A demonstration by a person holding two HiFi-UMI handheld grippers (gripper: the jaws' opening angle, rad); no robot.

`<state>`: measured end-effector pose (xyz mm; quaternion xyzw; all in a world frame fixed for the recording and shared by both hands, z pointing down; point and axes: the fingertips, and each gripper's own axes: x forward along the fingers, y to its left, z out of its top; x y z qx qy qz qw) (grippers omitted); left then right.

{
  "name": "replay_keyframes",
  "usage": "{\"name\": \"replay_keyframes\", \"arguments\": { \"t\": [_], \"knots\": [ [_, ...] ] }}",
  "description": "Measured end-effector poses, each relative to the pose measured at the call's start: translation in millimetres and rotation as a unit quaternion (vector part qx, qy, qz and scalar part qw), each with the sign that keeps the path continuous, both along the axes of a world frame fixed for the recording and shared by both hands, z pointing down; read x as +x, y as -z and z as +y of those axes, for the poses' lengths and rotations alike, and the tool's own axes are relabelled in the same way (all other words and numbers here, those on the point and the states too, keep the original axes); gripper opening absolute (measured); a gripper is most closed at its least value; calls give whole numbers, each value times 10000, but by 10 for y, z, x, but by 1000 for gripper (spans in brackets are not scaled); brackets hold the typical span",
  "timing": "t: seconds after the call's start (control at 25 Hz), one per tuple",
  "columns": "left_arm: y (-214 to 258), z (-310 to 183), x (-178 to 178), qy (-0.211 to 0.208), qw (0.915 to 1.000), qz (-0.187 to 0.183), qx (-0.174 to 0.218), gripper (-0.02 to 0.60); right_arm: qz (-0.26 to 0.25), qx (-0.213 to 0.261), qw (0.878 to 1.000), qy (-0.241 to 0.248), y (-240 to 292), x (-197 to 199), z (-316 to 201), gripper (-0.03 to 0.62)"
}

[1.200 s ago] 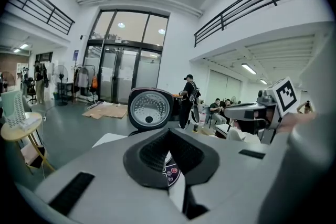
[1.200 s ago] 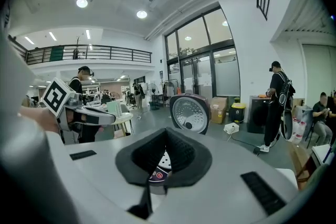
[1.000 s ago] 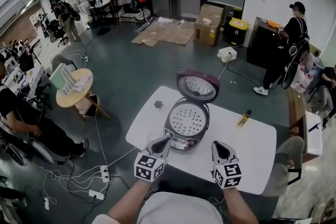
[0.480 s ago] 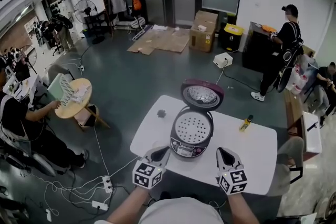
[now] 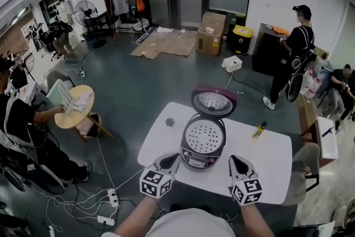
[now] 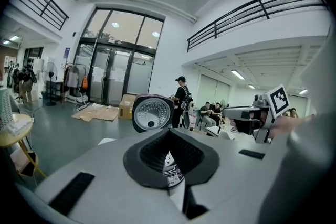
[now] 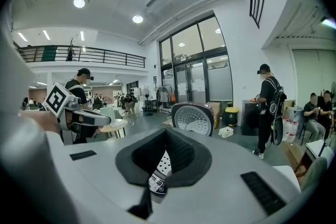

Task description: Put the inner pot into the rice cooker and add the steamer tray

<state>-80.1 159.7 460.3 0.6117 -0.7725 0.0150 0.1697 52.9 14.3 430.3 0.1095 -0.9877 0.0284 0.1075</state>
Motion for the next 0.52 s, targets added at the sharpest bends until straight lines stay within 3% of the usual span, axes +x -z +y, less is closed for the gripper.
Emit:
{"name": "replay_keyframes", "arguments": {
  "t": [0.52],
  "knots": [
    [66,34,-39,0,10000,98,0,14,-24,-10,10000,13,127,12,22,11]
  ]
}}
